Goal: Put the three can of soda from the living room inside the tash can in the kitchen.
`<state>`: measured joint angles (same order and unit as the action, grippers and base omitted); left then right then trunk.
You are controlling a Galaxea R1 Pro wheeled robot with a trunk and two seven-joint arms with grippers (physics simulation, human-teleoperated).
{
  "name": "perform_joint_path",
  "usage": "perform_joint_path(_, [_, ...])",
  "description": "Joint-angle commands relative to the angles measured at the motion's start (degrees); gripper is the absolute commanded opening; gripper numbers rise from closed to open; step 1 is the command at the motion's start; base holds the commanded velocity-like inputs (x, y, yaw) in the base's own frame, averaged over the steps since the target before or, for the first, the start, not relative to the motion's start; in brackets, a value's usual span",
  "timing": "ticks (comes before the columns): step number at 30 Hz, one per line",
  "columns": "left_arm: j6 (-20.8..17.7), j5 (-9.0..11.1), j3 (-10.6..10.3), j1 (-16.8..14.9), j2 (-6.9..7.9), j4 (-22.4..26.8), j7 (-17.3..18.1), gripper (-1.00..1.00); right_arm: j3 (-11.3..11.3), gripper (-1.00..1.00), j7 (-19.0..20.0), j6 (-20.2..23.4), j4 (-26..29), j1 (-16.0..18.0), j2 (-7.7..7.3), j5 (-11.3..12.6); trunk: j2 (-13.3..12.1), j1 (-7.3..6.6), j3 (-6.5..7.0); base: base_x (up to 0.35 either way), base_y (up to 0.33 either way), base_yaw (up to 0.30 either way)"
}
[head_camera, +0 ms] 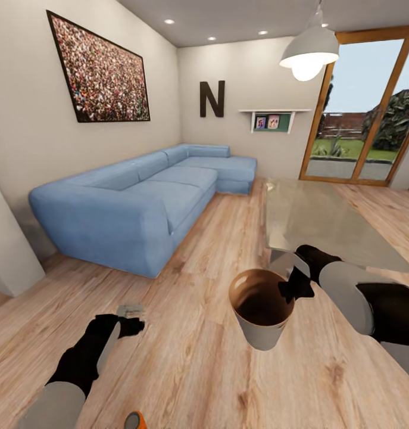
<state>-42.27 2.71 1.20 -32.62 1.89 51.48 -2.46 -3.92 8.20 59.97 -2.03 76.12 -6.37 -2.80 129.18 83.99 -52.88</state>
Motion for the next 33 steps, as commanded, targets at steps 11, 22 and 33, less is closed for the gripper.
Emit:
perform_joint_path(11, [4.55,0.59,-0.09,-14.00,0.62,-24.99,-2.76,1.00,-1.10,-1.00,0.27,0.03,-0.42,4.17,0.69,0.61,4.44,2.41,-2.97,0.000,0.000,0.000])
perform_joint_path(22, [-3.46,0.43,-0.43,-14.88,0.17,-26.68,-2.83,1.00,-2.03,-1.00,0.32,0.03,-0.40,6.05,-0.01,0.61,8.85,4.83,-5.94,0.000,0.000,0.000])
perform_joint_path(33, [-5.81,0.52,-0.56,-14.92,-0.09,-26.65,-2.59,1.00,-2.81,-1.00,0.32,0.03,-0.43,7.27,0.10,0.61,13.26,7.25,-8.91,0.000,0.000,0.000])
